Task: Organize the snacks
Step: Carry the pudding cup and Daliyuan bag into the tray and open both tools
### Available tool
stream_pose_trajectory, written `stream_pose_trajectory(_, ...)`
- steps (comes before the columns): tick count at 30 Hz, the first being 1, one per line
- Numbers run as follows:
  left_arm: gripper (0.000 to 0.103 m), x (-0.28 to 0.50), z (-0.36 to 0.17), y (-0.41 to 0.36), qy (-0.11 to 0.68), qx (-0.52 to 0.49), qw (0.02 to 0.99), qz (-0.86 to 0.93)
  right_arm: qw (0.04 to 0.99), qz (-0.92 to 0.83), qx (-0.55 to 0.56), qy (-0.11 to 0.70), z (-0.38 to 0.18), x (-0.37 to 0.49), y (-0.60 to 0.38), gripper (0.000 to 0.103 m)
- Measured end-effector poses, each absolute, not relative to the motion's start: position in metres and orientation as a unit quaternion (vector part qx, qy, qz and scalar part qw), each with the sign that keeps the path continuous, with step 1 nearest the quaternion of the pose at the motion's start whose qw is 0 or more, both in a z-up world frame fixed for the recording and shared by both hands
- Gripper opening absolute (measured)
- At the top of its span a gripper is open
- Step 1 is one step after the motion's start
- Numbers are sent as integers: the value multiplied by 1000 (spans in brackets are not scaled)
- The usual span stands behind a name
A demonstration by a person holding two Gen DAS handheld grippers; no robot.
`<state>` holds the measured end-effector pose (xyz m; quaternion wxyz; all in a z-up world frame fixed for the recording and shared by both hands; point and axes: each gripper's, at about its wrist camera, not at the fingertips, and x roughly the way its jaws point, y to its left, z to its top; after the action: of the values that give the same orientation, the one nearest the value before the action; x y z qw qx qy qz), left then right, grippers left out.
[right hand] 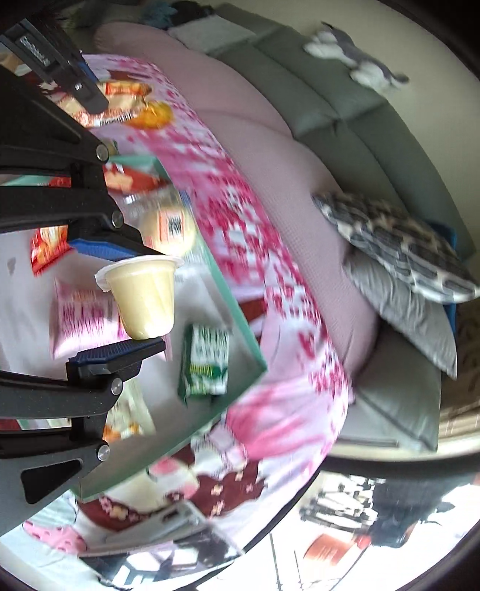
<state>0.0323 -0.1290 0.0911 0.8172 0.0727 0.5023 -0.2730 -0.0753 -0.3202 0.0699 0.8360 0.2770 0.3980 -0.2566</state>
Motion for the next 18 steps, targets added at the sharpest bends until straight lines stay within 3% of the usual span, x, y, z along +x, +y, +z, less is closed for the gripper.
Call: stream_pose_trajectory(18, 35, 21, 69, -209, 525, 122, 784, -309, 810, -292, 299, 412, 54, -94, -358, 41)
